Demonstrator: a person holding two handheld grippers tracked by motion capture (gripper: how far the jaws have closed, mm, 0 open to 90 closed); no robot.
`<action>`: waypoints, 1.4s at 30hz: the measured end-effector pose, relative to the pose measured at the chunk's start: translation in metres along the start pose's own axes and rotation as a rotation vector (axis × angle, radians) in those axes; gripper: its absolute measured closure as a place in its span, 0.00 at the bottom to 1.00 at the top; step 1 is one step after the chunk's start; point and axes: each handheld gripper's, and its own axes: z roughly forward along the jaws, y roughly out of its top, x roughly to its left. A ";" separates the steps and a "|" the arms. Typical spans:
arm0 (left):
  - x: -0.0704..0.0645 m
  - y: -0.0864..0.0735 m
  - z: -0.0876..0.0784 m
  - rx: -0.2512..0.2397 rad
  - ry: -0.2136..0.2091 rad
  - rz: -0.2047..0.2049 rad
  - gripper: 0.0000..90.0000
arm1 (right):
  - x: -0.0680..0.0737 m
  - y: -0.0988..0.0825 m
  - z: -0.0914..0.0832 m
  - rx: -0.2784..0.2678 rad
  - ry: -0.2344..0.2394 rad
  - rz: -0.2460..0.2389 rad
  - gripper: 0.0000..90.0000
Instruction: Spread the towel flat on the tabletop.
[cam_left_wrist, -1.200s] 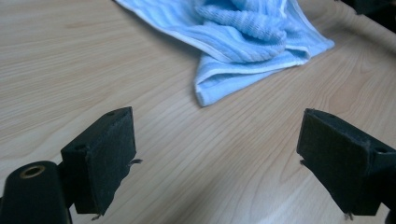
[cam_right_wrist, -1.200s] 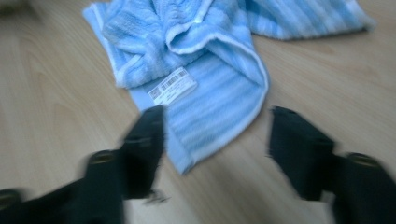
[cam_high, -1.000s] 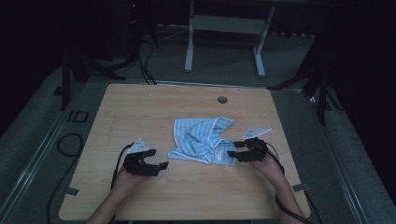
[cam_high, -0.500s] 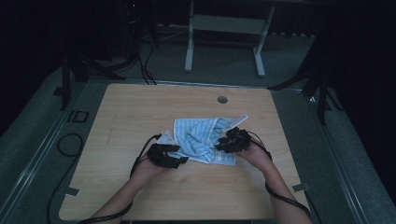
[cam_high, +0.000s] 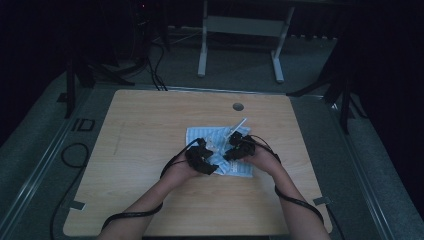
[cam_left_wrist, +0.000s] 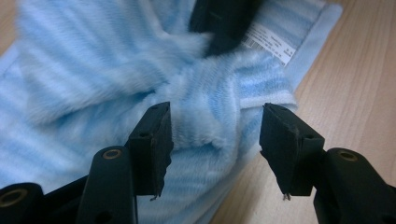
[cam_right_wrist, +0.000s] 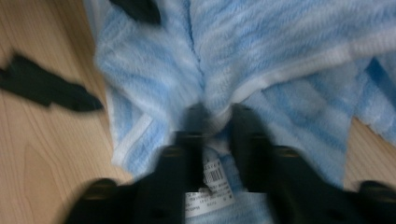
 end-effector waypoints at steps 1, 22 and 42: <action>0.000 0.001 0.001 0.004 -0.019 -0.006 0.50 | -0.001 0.003 -0.002 -0.011 0.000 0.021 0.96; -0.018 0.011 -0.051 -0.072 -0.006 0.059 0.94 | -0.005 0.006 -0.050 -0.160 -0.052 0.063 0.97; 0.089 -0.023 -0.090 -0.214 0.046 -0.301 0.94 | -0.047 -0.020 -0.088 -0.228 -0.137 0.228 0.98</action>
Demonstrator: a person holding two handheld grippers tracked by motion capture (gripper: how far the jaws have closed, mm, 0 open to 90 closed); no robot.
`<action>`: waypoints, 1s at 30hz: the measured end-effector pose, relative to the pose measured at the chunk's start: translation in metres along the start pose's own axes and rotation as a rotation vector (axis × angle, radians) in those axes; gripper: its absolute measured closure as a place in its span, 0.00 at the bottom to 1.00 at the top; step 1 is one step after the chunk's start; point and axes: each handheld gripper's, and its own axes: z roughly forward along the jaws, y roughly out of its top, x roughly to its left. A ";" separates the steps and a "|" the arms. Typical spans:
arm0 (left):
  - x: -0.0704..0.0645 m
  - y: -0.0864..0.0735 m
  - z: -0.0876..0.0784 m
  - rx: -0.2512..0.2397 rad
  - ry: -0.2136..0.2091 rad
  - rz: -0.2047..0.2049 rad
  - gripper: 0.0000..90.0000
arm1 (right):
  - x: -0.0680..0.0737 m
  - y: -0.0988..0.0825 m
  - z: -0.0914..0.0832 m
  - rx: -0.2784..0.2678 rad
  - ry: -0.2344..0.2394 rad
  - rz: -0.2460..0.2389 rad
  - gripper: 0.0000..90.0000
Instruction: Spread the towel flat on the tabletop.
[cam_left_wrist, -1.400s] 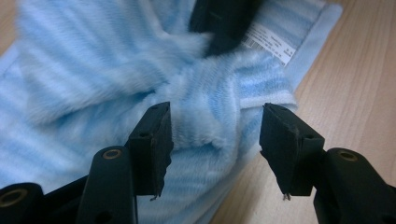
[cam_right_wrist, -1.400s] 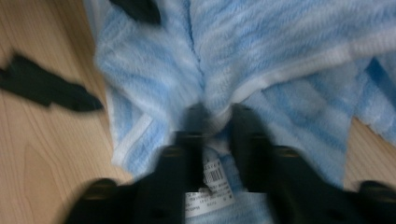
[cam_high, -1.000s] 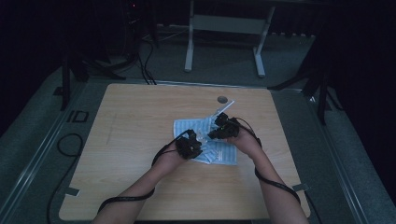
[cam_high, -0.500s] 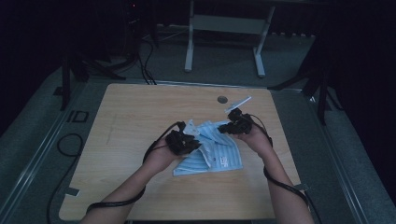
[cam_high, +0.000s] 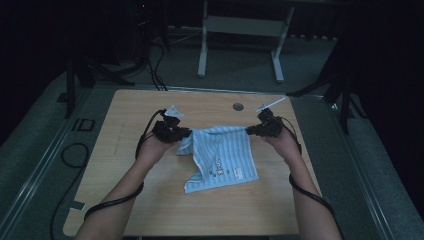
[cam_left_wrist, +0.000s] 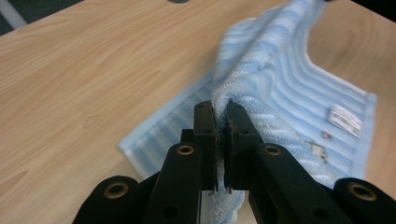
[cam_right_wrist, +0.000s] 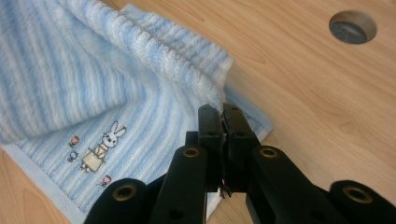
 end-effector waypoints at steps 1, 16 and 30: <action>0.000 0.000 0.000 0.000 0.000 0.000 0.93 | 0.000 0.000 0.000 0.000 0.000 0.000 0.98; -0.014 -0.013 0.002 0.097 -0.007 -0.002 0.59 | 0.010 -0.018 0.011 0.056 -0.057 -0.005 0.77; -0.064 -0.055 0.037 0.202 -0.139 0.055 0.53 | 0.052 -0.066 0.038 0.118 0.036 -0.104 0.72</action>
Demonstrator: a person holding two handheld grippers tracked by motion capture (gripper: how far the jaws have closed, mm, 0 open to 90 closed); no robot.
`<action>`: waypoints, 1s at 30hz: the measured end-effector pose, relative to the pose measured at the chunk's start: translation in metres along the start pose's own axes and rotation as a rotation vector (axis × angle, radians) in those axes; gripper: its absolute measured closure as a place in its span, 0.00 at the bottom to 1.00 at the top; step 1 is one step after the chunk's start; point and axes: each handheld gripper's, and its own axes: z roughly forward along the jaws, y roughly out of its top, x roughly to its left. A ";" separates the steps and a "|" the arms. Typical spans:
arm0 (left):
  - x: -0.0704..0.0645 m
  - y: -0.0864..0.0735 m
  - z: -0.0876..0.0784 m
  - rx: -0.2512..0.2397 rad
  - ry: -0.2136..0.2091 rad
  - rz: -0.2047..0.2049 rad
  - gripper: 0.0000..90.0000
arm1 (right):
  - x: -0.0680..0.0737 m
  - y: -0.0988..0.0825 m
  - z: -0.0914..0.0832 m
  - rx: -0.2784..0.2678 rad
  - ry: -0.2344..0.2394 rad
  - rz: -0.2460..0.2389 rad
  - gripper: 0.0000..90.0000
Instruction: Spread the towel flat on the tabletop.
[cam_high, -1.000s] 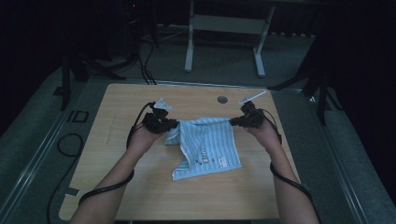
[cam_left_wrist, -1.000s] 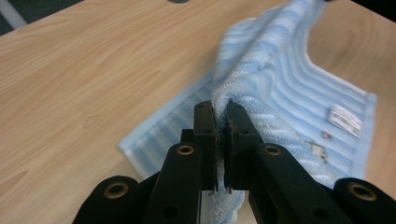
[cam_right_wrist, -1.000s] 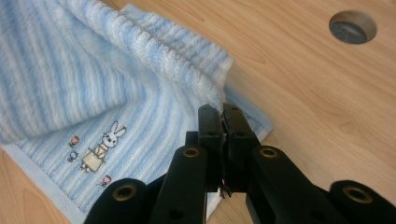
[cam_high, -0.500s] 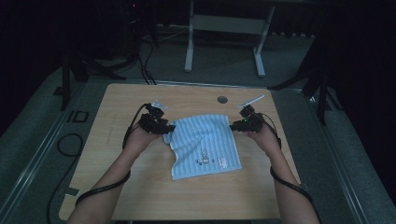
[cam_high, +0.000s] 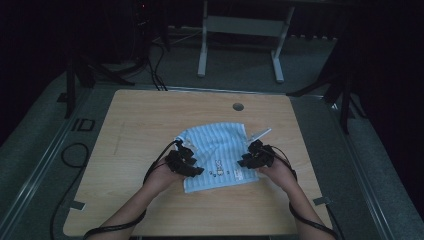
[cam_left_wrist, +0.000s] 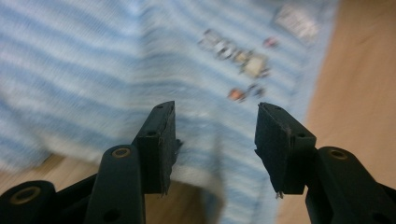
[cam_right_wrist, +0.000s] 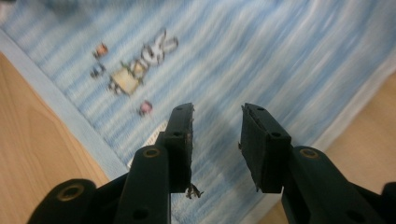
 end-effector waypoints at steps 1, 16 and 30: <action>0.002 -0.002 0.003 0.010 0.015 0.002 0.53 | 0.000 0.000 0.000 0.000 0.000 0.000 0.72; 0.060 0.028 0.041 0.092 0.183 0.003 0.50 | -0.019 -0.005 0.017 0.034 -0.043 0.065 0.71; 0.082 0.034 0.025 0.051 0.230 -0.067 0.46 | -0.031 -0.008 0.009 0.051 -0.094 0.113 0.69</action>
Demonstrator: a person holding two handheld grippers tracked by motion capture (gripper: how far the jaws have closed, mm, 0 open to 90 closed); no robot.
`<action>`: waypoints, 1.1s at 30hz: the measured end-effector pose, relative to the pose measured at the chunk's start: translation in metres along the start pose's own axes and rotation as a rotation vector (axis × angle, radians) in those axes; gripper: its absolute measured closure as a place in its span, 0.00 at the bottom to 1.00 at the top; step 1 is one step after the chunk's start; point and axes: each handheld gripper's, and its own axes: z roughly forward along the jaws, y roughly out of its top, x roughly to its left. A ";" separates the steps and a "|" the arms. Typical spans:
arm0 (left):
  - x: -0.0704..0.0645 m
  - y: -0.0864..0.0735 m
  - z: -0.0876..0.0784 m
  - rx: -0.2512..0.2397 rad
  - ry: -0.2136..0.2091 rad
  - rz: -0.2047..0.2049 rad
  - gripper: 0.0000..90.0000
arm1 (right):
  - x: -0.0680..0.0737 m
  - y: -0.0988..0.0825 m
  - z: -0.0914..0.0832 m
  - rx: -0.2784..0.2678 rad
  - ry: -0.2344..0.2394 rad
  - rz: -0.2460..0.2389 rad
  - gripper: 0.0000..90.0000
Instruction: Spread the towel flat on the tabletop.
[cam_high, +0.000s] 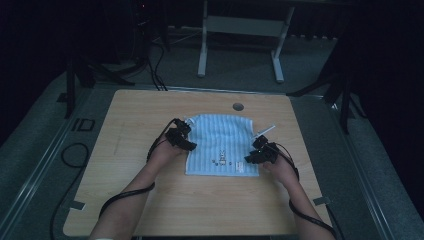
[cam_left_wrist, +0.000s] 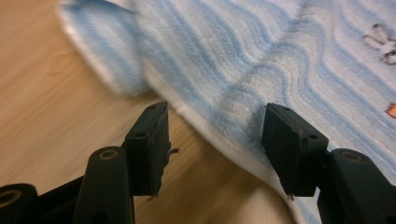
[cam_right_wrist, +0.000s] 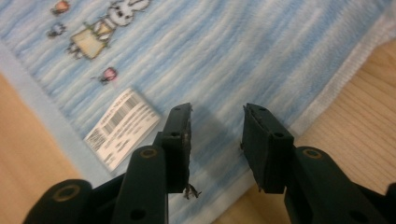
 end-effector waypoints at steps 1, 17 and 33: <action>0.000 0.000 0.000 0.000 0.000 0.000 0.46 | 0.000 0.000 0.000 0.000 0.000 0.000 0.69; -0.059 -0.046 -0.026 -0.019 -0.218 0.130 0.46 | 0.034 -0.035 -0.020 -0.002 0.040 -0.114 0.59; -0.042 -0.026 0.002 -0.013 -0.109 0.125 0.53 | 0.021 -0.026 -0.007 -0.021 -0.048 -0.109 0.89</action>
